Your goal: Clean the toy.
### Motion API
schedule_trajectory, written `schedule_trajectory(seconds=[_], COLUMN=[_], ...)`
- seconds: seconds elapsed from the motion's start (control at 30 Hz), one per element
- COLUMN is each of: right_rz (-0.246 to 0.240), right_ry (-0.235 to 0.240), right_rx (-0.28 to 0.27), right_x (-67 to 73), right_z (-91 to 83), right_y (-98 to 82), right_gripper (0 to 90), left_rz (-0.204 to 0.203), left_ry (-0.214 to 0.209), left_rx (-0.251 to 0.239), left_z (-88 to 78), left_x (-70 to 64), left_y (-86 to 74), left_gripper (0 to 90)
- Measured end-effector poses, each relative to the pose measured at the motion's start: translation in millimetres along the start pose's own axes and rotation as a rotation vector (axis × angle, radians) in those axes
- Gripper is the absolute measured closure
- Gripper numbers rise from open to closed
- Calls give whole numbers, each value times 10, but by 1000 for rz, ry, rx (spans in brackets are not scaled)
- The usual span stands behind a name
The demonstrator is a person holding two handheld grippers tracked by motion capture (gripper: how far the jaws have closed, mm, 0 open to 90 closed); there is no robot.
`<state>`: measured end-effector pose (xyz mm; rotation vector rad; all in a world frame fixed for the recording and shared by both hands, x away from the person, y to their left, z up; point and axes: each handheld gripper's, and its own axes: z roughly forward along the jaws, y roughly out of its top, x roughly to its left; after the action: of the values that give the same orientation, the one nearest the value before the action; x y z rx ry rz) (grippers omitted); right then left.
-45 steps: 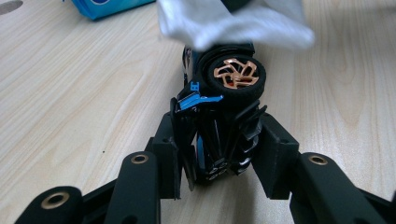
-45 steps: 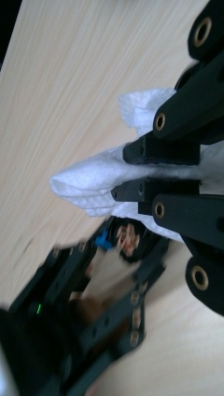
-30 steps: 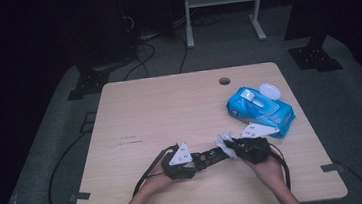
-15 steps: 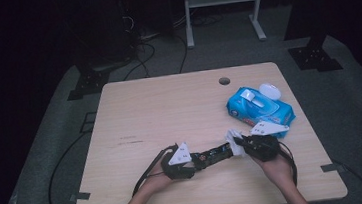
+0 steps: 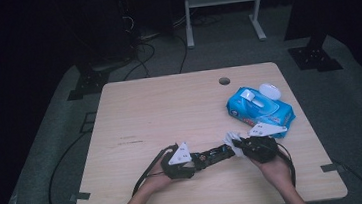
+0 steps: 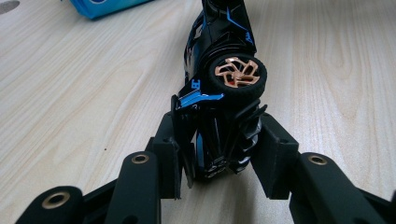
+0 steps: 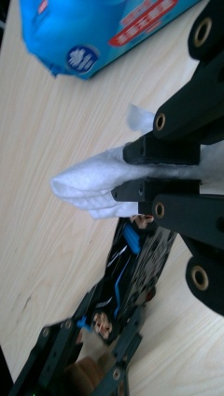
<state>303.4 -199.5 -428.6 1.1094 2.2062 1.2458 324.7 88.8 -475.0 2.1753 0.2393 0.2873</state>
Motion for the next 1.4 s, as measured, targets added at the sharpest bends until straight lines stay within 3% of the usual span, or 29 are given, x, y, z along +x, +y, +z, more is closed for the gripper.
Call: schedule_trajectory(seconds=[0.07,0.2,0.33,0.4,0.47,0.6,0.7,0.8,0.87,0.93,0.97,1.0,1.07,1.13,1.2,1.27,1.33,1.4], right_rz=[11,-57,-42,34,-18,-53,-86,-67,-57,-14,-21,-32,-43,-90,-103,-119,-138,-114], right_ry=[67,85,17,46,12,58,53,43,3,15,8,13,83,101,130,107,51,39], right_rx=[-15,-14,16,3,25,25,13,15,21,9,10,6,-17,-8,-1,9,19,16], right_x=[47,197,73,-5,69,226,293,224,151,100,117,143,226,333,396,398,352,297], right_z=[-5,-1,30,11,-1,85,125,101,80,76,79,90,121,178,233,245,213,181], right_y=[39,95,26,5,42,72,74,76,63,48,51,60,81,109,118,124,124,114], right_gripper=[837,837,837,838,838,837,837,837,838,838,839,839,838,838,838,838,838,837], left_rz=[4,4,4,8,7,-9,-11,-9,-14,-17,-16,-14,-14,-15,-14,-15,-14,-15], left_ry=[4,5,5,4,0,-1,2,0,-3,-2,-3,-4,-4,-1,-1,-2,-4,-6], left_rx=[3,3,-1,1,0,-4,-4,-1,-4,-6,-6,-5,-4,-4,-4,-4,-6,-10], left_z=[-2,-1,4,11,13,16,-4,0,8,17,18,17,18,17,18,17,21,36], left_x=[-5,-9,-21,-22,-15,-5,4,4,2,1,4,8,8,2,1,4,4,-4], left_y=[3,4,5,11,12,0,-14,-10,-9,-4,-2,-3,-2,-3,-1,-3,-3,2], left_gripper=[577,577,578,578,578,577,578,578,577,577,577,577,577,577,577,577,577,578])
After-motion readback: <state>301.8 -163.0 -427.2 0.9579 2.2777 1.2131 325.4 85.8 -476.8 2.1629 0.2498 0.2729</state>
